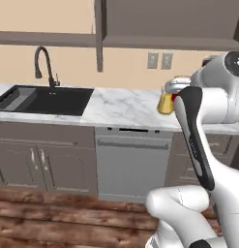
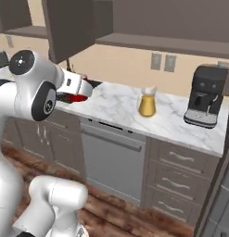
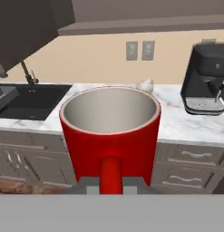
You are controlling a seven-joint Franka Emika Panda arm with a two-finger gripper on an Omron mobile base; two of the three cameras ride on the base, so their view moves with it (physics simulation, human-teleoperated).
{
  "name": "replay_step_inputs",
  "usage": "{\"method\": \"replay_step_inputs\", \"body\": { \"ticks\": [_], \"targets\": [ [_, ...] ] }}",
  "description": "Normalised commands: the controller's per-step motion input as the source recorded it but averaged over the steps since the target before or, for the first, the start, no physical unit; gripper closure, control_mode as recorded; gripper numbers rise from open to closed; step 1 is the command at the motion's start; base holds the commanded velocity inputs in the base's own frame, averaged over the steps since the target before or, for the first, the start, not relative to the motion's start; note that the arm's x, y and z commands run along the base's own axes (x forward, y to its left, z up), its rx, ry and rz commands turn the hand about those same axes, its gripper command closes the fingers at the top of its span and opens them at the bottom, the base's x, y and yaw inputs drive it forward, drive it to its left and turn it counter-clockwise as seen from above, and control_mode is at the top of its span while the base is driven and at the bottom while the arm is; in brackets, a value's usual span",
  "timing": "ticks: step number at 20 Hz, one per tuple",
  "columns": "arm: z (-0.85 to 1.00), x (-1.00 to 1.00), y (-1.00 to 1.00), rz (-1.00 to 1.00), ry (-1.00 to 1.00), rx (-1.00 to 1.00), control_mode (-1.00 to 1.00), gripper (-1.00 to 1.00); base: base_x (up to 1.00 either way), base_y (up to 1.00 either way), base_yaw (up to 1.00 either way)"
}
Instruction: There is a tray on the dining counter. Grab the cup, mug, and pitcher and place them on the tray. The pitcher may be placed next to the tray if it cannot fit the tray.
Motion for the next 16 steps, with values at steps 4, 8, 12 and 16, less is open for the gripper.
{"method": "replay_step_inputs", "body": {
  "ticks": [4,8,12,16],
  "targets": [
    [0.0,0.0,0.0,0.0,0.0,0.0,1.0,1.0,-0.38,0.0,0.93],
    [0.0,0.0,0.0,0.0,0.0,0.0,1.0,1.0,-0.31,0.02,0.96],
    [0.0,0.0,0.0,0.0,0.0,0.0,1.0,1.0,-0.17,0.01,0.92],
    [0.0,0.0,0.0,0.0,0.0,0.0,1.0,1.0,0.0,0.0,0.83]
  ]
}}
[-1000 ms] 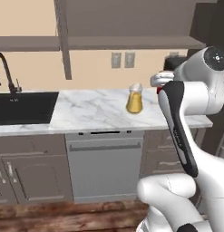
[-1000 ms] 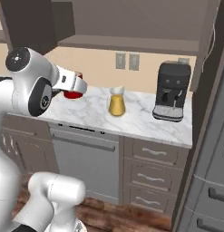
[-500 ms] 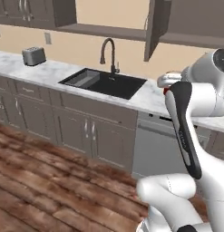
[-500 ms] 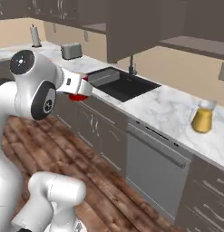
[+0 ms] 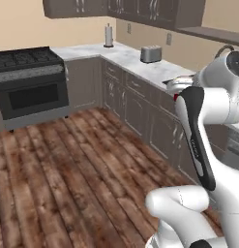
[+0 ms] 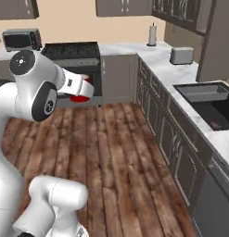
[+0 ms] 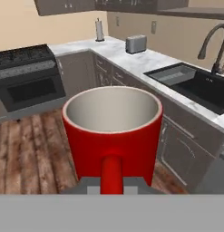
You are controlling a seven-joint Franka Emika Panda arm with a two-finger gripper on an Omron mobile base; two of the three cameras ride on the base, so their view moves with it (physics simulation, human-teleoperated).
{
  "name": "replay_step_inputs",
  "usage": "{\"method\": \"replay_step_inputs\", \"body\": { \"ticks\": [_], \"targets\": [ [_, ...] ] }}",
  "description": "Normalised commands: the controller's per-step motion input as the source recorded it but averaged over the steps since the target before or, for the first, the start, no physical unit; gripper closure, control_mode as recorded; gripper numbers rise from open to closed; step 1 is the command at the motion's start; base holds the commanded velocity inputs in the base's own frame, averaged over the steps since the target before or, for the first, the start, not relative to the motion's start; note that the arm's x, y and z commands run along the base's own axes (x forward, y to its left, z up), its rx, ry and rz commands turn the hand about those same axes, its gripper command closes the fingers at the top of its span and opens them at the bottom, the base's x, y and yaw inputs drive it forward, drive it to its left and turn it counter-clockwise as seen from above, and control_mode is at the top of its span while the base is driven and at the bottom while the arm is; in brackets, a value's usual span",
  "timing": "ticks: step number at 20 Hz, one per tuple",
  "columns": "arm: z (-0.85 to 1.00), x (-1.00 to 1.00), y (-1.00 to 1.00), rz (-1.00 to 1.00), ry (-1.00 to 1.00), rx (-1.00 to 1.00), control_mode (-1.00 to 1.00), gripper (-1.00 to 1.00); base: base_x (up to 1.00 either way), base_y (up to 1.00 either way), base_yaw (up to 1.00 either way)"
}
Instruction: There is a tray on the dining counter. Grab the cup, mug, and pitcher and place them on the tray. The pitcher may be placed next to the tray if it cannot fit the tray.
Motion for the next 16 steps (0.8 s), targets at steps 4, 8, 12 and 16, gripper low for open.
{"method": "replay_step_inputs", "body": {
  "ticks": [4,8,12,16],
  "targets": [
    [0.0,0.0,0.0,0.0,0.0,0.0,1.0,1.0,0.04,0.0,0.61],
    [0.0,0.0,0.0,0.0,0.0,0.0,1.0,1.0,0.66,0.0,0.04],
    [0.0,0.0,0.0,0.0,0.0,0.0,1.0,1.0,0.98,0.0,0.01],
    [0.0,0.0,0.0,0.0,0.0,0.0,1.0,1.0,1.0,0.06,0.07]
  ]
}}
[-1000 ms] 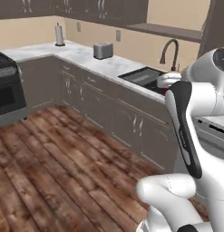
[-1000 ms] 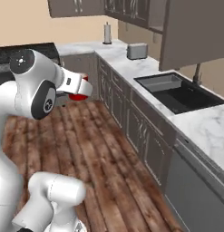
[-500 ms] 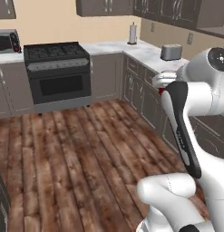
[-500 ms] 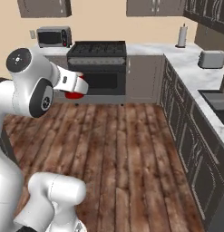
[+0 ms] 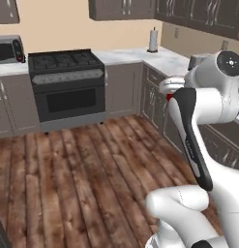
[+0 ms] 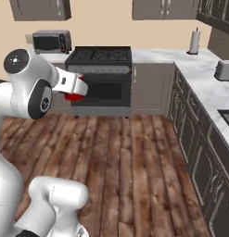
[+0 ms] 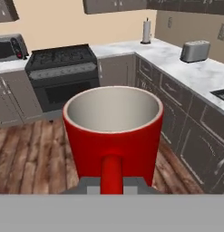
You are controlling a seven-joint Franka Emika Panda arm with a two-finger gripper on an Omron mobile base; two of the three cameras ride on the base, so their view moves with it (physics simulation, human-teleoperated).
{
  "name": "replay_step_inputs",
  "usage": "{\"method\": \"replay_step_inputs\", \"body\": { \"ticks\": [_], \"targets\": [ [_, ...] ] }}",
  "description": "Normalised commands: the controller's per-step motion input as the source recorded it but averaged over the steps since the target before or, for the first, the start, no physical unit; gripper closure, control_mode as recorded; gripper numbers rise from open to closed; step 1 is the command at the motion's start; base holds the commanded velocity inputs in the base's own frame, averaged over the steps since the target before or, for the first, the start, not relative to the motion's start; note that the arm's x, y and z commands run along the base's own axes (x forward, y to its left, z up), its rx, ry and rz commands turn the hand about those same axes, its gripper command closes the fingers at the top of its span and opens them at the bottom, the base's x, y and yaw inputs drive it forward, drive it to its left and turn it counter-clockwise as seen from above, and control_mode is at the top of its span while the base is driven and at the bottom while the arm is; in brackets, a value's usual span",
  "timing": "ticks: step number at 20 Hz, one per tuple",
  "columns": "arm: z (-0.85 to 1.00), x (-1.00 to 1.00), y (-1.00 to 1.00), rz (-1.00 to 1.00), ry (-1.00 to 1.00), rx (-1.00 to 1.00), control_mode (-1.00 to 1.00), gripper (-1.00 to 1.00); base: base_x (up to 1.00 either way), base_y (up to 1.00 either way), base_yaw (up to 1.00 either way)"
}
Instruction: There is a tray on the dining counter. Grab the cup, mug, and pitcher and place them on the tray. The pitcher may be placed next to the tray if it cannot fit the tray.
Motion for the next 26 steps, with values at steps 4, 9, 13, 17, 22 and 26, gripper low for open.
{"method": "replay_step_inputs", "body": {
  "ticks": [4,9,13,17,22,26],
  "targets": [
    [0.0,0.0,0.0,0.0,0.0,0.0,1.0,1.0,1.0,0.12,0.17],
    [0.0,0.0,0.0,0.0,0.0,0.0,1.0,1.0,1.0,0.01,0.22],
    [0.0,0.0,0.0,0.0,0.0,0.0,1.0,1.0,1.0,-0.02,0.28],
    [0.0,0.0,0.0,0.0,0.0,0.0,1.0,1.0,0.98,-0.24,0.39],
    [0.0,0.0,0.0,0.0,0.0,0.0,1.0,1.0,0.53,-0.42,0.55],
    [0.0,0.0,0.0,0.0,0.0,0.0,1.0,1.0,0.35,-0.58,0.67]
  ]
}}
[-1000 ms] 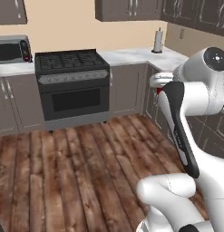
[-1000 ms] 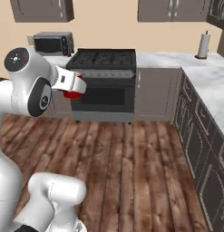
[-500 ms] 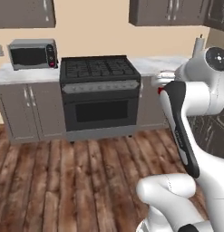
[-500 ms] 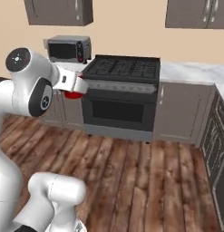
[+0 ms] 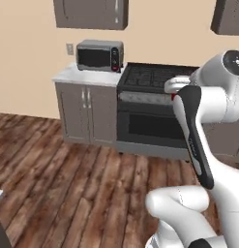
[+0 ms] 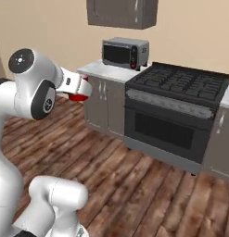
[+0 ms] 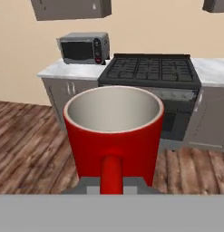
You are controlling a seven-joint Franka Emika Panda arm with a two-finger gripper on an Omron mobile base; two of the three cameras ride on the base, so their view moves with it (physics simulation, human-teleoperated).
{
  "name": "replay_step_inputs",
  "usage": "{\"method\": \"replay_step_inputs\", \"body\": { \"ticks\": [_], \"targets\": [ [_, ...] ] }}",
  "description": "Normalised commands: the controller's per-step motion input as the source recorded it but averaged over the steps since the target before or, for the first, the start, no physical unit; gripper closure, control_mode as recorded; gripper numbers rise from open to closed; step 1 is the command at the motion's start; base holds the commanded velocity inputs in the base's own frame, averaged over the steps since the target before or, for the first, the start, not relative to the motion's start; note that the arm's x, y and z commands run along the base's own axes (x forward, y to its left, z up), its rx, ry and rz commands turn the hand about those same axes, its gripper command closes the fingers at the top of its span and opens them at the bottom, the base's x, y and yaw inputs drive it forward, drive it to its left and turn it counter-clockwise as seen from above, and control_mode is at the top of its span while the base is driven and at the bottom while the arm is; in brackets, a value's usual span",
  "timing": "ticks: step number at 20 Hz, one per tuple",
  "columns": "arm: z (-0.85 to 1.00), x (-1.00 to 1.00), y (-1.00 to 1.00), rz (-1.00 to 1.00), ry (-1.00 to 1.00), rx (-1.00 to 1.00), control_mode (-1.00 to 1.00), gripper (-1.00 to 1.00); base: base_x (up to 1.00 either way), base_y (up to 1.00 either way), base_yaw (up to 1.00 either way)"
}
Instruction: There is a tray on the dining counter. Grab the cup, mug, and pitcher and place them on the tray. The pitcher may be placed next to the tray if it cannot fit the tray.
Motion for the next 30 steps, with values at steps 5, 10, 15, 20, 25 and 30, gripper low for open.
{"method": "replay_step_inputs", "body": {
  "ticks": [5,10,15,20,25,30],
  "targets": [
    [0.0,0.0,0.0,0.0,0.0,0.0,1.0,1.0,0.34,-0.63,0.73],
    [0.0,0.0,0.0,0.0,0.0,0.0,1.0,1.0,0.42,-0.75,0.65],
    [0.0,0.0,0.0,0.0,0.0,0.0,1.0,1.0,0.56,-0.87,0.53],
    [0.0,0.0,0.0,0.0,0.0,0.0,1.0,1.0,0.58,-0.82,0.52],
    [0.0,0.0,0.0,0.0,0.0,0.0,1.0,1.0,0.58,-0.56,0.6],
    [0.0,0.0,0.0,0.0,0.0,0.0,1.0,1.0,0.62,-0.55,0.55]
  ]
}}
